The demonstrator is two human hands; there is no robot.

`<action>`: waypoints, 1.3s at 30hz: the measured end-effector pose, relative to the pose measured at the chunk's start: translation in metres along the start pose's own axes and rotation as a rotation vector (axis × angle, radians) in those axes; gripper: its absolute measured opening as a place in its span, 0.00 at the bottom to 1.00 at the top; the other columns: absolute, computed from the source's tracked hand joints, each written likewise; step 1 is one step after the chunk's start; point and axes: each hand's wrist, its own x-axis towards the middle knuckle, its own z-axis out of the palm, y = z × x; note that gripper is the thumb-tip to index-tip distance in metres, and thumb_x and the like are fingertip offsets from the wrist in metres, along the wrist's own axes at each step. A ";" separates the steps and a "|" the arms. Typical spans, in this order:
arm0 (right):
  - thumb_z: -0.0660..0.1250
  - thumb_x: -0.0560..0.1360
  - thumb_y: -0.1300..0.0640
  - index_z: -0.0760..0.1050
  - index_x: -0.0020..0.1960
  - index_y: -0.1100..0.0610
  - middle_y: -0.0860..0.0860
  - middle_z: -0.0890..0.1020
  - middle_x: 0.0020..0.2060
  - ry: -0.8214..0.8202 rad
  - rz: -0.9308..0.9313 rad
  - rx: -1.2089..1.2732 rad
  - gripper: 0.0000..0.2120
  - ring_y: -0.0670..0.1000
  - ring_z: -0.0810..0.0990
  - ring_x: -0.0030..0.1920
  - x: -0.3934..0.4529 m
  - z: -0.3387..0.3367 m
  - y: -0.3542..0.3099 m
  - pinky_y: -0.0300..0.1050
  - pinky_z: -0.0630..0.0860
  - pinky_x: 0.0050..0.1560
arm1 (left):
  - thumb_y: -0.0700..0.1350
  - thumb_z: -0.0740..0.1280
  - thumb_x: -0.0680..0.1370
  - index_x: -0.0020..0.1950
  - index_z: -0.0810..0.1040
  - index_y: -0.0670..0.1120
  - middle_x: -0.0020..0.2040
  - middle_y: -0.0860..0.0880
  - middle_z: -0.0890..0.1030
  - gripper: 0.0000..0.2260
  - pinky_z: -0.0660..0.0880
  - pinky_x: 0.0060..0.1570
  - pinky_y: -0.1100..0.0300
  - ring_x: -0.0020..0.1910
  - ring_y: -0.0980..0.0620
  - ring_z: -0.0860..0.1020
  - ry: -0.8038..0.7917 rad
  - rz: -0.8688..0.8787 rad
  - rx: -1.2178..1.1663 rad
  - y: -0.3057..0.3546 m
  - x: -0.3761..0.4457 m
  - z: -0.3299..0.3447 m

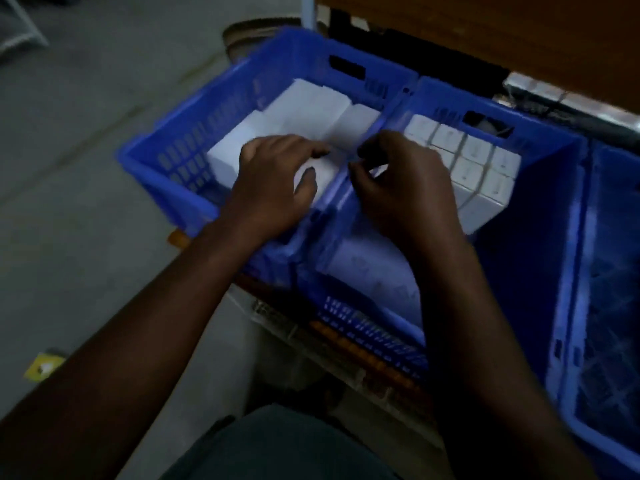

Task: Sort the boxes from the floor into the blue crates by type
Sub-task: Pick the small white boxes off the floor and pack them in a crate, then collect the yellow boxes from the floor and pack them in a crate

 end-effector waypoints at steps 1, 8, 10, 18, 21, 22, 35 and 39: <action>0.68 0.78 0.48 0.80 0.57 0.51 0.47 0.86 0.49 -0.003 -0.047 0.027 0.11 0.51 0.84 0.46 -0.006 0.008 -0.015 0.44 0.76 0.45 | 0.43 0.66 0.75 0.60 0.81 0.50 0.56 0.53 0.83 0.14 0.70 0.61 0.48 0.58 0.49 0.80 0.022 -0.037 0.024 -0.005 -0.017 -0.013; 0.69 0.76 0.46 0.79 0.51 0.51 0.47 0.86 0.45 -0.217 -0.317 0.156 0.10 0.51 0.85 0.48 -0.063 0.095 -0.133 0.47 0.79 0.46 | 0.45 0.67 0.76 0.61 0.80 0.52 0.57 0.54 0.82 0.14 0.66 0.60 0.51 0.59 0.49 0.78 0.135 -0.327 0.237 -0.049 -0.169 -0.117; 0.70 0.76 0.48 0.80 0.51 0.51 0.46 0.86 0.44 -0.282 -0.409 0.224 0.08 0.48 0.85 0.44 -0.092 0.119 -0.173 0.46 0.80 0.44 | 0.45 0.67 0.77 0.61 0.80 0.52 0.57 0.53 0.82 0.14 0.69 0.60 0.51 0.59 0.49 0.79 0.158 -0.433 0.243 -0.062 -0.227 -0.150; 0.71 0.77 0.54 0.81 0.52 0.52 0.45 0.85 0.41 -0.854 -0.623 0.405 0.05 0.40 0.83 0.40 -0.244 0.276 -0.316 0.41 0.81 0.47 | 0.43 0.65 0.76 0.64 0.79 0.47 0.55 0.51 0.83 0.16 0.76 0.58 0.56 0.55 0.51 0.80 0.319 -0.977 0.128 -0.085 -0.505 -0.242; 0.72 0.77 0.58 0.83 0.52 0.57 0.46 0.84 0.40 -1.032 -0.609 0.423 0.05 0.34 0.81 0.39 -0.302 0.331 -0.353 0.35 0.77 0.47 | 0.42 0.66 0.75 0.61 0.81 0.46 0.54 0.49 0.84 0.15 0.77 0.58 0.53 0.55 0.48 0.82 0.360 -1.241 0.116 -0.086 -0.604 -0.254; 0.73 0.77 0.59 0.83 0.52 0.57 0.46 0.83 0.40 -1.079 -0.623 0.413 0.05 0.33 0.81 0.39 -0.320 0.348 -0.362 0.35 0.76 0.47 | 0.42 0.67 0.75 0.60 0.81 0.46 0.55 0.49 0.84 0.14 0.77 0.58 0.54 0.55 0.47 0.82 0.373 -1.328 0.113 -0.084 -0.633 -0.255; 0.71 0.76 0.51 0.80 0.52 0.50 0.50 0.86 0.47 -1.511 -0.820 0.060 0.07 0.52 0.85 0.48 -0.450 0.555 -0.454 0.45 0.80 0.47 | 0.48 0.67 0.78 0.66 0.76 0.52 0.56 0.52 0.81 0.16 0.78 0.53 0.54 0.54 0.50 0.80 0.332 -2.120 -0.090 -0.124 -0.807 -0.222; 0.69 0.76 0.51 0.80 0.54 0.49 0.49 0.86 0.50 -1.602 -0.801 0.004 0.08 0.54 0.84 0.51 -0.481 0.636 -0.469 0.50 0.81 0.50 | 0.50 0.67 0.78 0.66 0.76 0.51 0.56 0.51 0.81 0.16 0.78 0.53 0.54 0.55 0.49 0.80 0.319 -2.173 -0.126 -0.195 -0.832 -0.214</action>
